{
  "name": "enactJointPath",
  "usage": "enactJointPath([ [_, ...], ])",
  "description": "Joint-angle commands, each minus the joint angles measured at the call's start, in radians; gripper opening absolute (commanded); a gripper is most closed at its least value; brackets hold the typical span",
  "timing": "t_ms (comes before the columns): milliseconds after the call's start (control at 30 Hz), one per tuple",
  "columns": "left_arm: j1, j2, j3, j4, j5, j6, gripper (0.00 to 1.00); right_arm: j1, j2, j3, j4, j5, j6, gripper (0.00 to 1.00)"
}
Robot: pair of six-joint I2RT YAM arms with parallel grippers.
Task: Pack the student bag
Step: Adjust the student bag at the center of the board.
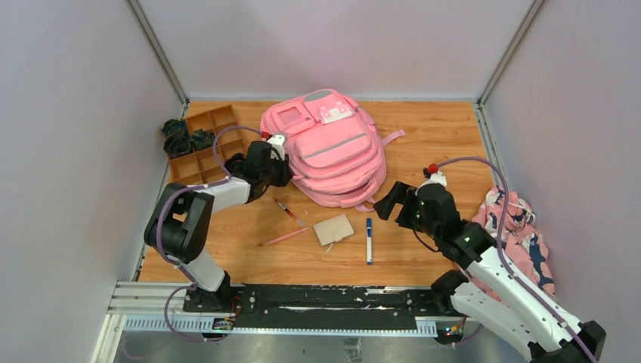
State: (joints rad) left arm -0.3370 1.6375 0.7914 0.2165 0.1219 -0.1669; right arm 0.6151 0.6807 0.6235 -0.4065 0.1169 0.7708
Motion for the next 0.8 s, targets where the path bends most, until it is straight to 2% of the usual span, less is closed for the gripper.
enactJointPath([
  [0,0.006,-0.029,0.016,0.043,-0.034,-0.023,0.24,-0.032,-0.013,-0.004,-0.047,0.023,0.004,0.98],
  [100,0.006,-0.058,0.031,0.011,-0.115,-0.02,0.01,-0.06,-0.012,-0.001,-0.052,0.005,-0.005,0.98],
  [200,0.007,-0.068,0.078,-0.064,-0.217,-0.015,0.0,-0.102,-0.006,0.008,-0.052,-0.028,-0.018,0.98],
  [400,0.011,-0.081,0.136,-0.093,-0.301,0.013,0.0,-0.203,0.05,0.046,-0.043,-0.096,-0.067,0.99],
  [533,0.028,-0.017,0.227,-0.147,-0.31,0.049,0.0,-0.263,0.155,0.079,0.009,-0.195,-0.097,0.99],
  [600,0.038,0.033,0.296,-0.223,-0.312,0.05,0.1,-0.287,0.219,0.102,0.041,-0.235,-0.108,0.99],
  [667,0.048,0.057,0.362,-0.319,-0.305,0.046,0.28,-0.305,0.287,0.143,0.061,-0.263,-0.124,0.99],
  [767,0.05,0.037,0.414,-0.423,-0.272,0.048,0.4,-0.343,0.396,0.206,0.072,-0.305,-0.148,0.99],
])
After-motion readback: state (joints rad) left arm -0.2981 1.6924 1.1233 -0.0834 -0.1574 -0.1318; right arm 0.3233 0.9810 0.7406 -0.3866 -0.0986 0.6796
